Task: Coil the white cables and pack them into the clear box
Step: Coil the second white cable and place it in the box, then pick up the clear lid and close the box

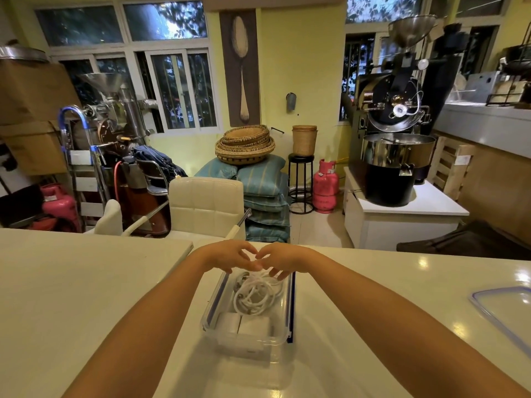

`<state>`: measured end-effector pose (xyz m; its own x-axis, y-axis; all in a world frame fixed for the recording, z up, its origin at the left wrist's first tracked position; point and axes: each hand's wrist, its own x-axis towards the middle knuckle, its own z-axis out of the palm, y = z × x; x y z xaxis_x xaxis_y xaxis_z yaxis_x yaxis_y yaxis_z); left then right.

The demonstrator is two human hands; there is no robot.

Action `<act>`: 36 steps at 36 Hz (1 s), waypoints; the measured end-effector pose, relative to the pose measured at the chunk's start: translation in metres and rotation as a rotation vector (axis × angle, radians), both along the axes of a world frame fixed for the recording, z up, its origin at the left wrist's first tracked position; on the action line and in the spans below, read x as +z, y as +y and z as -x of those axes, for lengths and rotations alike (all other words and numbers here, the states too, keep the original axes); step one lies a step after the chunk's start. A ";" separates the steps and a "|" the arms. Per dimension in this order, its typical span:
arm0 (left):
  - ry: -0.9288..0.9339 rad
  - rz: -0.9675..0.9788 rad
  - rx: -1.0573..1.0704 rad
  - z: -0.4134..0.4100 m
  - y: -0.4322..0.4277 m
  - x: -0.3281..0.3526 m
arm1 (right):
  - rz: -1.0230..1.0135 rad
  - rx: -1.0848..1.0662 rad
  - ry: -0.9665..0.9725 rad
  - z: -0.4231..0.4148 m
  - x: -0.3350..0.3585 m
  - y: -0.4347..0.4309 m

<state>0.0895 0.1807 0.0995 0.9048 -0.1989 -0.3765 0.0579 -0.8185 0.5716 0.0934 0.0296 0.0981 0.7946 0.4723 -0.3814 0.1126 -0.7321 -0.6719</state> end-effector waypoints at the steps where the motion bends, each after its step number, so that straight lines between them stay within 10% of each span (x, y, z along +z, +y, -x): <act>1: -0.005 0.035 0.020 0.001 0.000 0.001 | -0.008 -0.003 0.002 0.000 0.001 -0.001; 15: -0.181 0.372 0.301 0.023 0.020 0.010 | -0.136 -0.127 -0.010 0.012 0.016 -0.006; 36: -0.314 0.324 0.527 0.119 0.060 0.018 | -0.376 -0.232 -0.097 0.049 0.008 0.042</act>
<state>-0.0298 0.2409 0.1173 0.9680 0.2390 -0.0771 0.1930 -0.5116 0.8373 0.0443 0.0718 0.1058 0.9194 0.3690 -0.1363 0.0496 -0.4526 -0.8904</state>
